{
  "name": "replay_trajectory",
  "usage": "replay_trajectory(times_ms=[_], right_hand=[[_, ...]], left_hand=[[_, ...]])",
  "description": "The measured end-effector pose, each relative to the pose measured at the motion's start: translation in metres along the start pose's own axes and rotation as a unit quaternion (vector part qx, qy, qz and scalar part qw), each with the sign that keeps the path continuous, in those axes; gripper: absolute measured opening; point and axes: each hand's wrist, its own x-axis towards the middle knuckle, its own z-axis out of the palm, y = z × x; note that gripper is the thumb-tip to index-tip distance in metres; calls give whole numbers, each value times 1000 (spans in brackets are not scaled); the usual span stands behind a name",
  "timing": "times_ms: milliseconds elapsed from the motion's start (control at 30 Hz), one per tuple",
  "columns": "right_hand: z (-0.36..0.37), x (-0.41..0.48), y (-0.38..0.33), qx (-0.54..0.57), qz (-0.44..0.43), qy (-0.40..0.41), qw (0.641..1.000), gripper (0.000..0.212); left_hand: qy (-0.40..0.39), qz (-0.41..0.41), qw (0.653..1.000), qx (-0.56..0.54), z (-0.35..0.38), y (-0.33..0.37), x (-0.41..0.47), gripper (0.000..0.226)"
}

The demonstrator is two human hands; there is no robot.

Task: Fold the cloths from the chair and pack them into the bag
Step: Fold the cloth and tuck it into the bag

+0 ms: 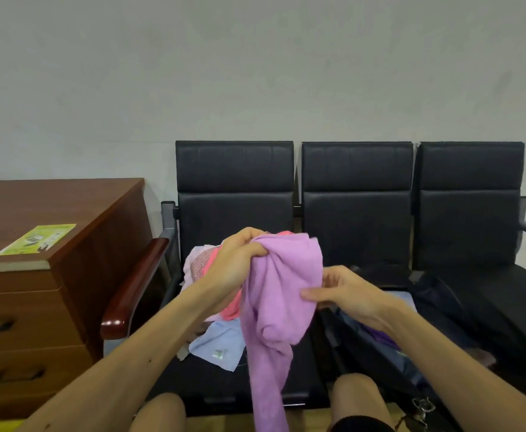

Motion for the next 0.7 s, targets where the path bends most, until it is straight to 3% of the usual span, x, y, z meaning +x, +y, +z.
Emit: replay_trajectory(times_ms=[67, 133, 200, 267, 333, 433, 533, 700], right_hand=[[-5, 0, -6, 86, -42, 50, 994, 18], [-10, -2, -25, 122, -68, 98, 985, 13], [-12, -1, -39, 64, -101, 121, 985, 16], [-9, 2, -46, -17, -130, 107, 986, 13], [-3, 3, -48, -86, -141, 92, 982, 6], [4, 3, -48, -130, -157, 80, 976, 6], [4, 1, -46, -141, -181, 75, 970, 19], [-10, -12, -44, -151, -150, 26, 977, 32]], left_hand=[[5, -34, 999, -14, -4, -3, -2, 15], [-2, -69, 998, 1, -9, -11, -5, 30], [-62, -102, 993, -8, -14, -16, -11, 52], [-133, -110, 980, -99, -16, -20, -14, 66], [-131, -93, 977, -143, -15, -22, -16, 69], [-69, -14, 997, -36, -13, -28, -16, 56], [-33, 70, 993, 86, -18, -33, -19, 37], [34, 108, 988, 101, -25, -29, -17, 7]])
